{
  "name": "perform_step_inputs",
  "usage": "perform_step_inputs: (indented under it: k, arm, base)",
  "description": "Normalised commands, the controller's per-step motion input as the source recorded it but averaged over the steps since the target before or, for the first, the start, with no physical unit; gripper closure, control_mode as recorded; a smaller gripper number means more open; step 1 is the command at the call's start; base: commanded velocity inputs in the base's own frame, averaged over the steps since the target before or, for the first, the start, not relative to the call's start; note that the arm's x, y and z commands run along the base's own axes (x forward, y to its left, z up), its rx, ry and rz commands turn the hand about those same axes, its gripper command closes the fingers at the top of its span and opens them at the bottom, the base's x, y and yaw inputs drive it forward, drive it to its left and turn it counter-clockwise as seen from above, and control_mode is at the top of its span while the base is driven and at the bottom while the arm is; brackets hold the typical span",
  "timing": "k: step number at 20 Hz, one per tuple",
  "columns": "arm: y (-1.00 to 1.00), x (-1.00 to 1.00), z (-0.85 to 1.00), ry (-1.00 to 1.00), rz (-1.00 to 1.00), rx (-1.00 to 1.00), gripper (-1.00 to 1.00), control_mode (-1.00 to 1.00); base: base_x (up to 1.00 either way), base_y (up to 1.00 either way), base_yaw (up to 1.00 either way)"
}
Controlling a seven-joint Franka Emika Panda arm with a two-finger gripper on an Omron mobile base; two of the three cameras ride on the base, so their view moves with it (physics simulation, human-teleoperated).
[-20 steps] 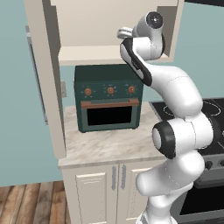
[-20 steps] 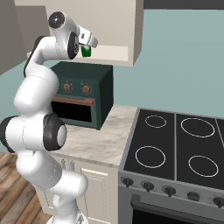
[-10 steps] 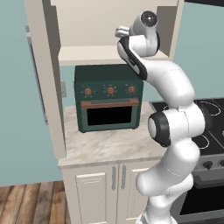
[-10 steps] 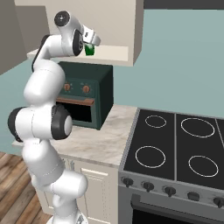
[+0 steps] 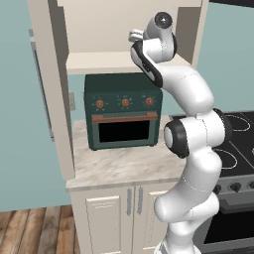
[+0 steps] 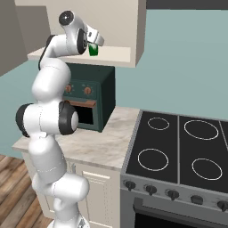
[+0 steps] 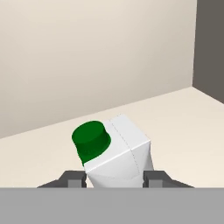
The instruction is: Pick the milk from the counter and place it in the open cabinet.
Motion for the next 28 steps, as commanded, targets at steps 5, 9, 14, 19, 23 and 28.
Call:
perform_step_inputs:
  k: [5,9,14,19,23,28]
  arm:
    - [0.0,0.14,-0.1,0.0,0.0,0.0,1.0,-1.0]
    - [0.0,0.16,-0.02,0.0,0.0,0.0,1.0,-1.0]
    - [-0.01,0.03,0.0,0.0,0.0,0.0,1.0,-1.0]
    - [0.0,0.0,0.0,0.0,0.0,0.0,-1.0,-1.0]
    - [0.0,0.0,0.0,0.0,0.0,0.0,-1.0,-1.0]
    - [0.0,0.0,0.0,0.0,0.0,0.0,-1.0,-1.0]
  base:
    - [0.0,0.0,0.0]
    - [0.0,0.0,0.0]
    - [0.0,0.0,0.0]
    - [0.0,0.0,0.0]
    - [0.0,0.0,0.0]
    - [0.0,0.0,0.0]
